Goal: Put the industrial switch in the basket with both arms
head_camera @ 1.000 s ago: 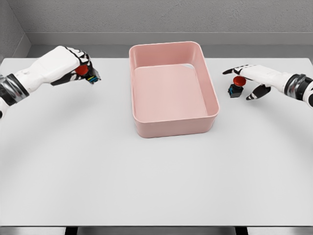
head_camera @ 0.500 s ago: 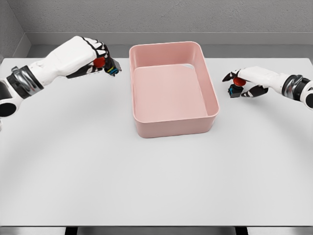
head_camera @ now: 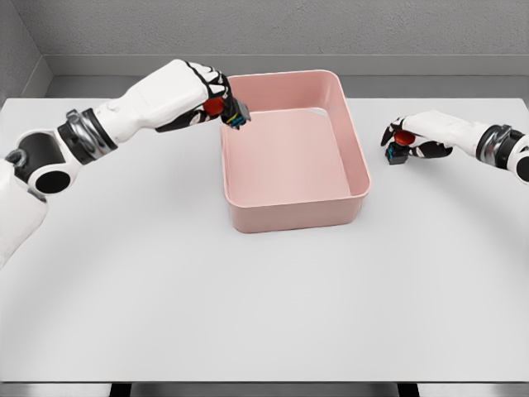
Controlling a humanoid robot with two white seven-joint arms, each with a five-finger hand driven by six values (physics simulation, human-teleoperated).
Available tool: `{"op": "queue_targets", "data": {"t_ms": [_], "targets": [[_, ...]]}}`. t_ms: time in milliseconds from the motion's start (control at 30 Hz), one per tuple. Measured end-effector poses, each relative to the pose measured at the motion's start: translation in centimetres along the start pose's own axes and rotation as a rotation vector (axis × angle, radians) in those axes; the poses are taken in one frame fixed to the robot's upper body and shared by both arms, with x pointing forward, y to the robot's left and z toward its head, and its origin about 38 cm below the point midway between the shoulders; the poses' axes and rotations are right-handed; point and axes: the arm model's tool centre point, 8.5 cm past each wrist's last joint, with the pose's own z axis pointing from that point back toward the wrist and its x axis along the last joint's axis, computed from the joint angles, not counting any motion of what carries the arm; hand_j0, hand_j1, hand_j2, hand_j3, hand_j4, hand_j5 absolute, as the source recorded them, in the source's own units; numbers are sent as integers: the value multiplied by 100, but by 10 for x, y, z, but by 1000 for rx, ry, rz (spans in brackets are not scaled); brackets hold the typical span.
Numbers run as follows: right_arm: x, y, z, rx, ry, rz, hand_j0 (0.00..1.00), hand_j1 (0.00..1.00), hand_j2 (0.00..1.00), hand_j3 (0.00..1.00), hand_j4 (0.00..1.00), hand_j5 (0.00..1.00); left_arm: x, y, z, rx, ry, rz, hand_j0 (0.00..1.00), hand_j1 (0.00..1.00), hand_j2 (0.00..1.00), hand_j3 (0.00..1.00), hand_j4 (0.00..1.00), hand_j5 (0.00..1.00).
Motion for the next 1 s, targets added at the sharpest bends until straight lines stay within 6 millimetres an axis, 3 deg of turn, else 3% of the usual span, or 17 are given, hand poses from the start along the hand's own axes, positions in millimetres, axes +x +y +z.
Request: {"op": "queue_targets", "data": {"t_ms": [333,600,633,667,700,733,1000], "targets": [[1,-8,0,-7,-6,16,48,48,48,48,48,48,12,-16,-45,-38,-29,32,30,30,30,30,30,30],[4,-23,1,-25,-17,34,45,45,45,45,45,45,9,-64,-72,-149,10,106,32,32,32,32,32,32],[5,-25,1,-25,-20,37,45,45,45,45,45,45,10,-68,-73,-158,12,112,39,39,39,39,39,39],[5,-26,1,-25,-23,39,45,45,45,45,45,45,10,-71,-74,-163,13,115,66,66,66,66,66,66],[6,-27,0,-25,-25,41,45,45,45,45,45,45,11,-72,-75,-167,13,118,85,85,85,85,85,85],[7,-29,0,-28,-29,45,45,45,45,45,45,45,11,-73,-75,-167,13,120,97,97,97,97,97,97],[18,-49,0,-43,-68,79,45,45,45,45,45,45,11,-70,-78,-163,10,116,100,100,100,100,100,100]]}}
